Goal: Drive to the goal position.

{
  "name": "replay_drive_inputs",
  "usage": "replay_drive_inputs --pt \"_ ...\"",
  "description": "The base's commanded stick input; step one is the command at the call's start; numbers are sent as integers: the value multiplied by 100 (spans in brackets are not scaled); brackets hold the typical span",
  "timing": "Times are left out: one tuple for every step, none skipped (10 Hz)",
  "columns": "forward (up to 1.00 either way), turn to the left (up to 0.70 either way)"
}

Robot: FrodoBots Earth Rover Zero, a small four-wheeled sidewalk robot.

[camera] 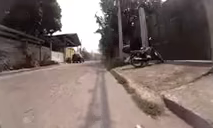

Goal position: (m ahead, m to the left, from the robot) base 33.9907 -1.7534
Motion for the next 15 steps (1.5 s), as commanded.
replay_drive_inputs --pt "85 25" --pt "85 0" --pt "85 0" --pt "85 0" --pt "85 0" --pt "85 13" --pt "85 30" --pt "85 12" --pt "85 0" --pt "85 0" --pt "85 0" --pt "85 0" --pt "85 0" --pt "85 0" --pt "85 0"
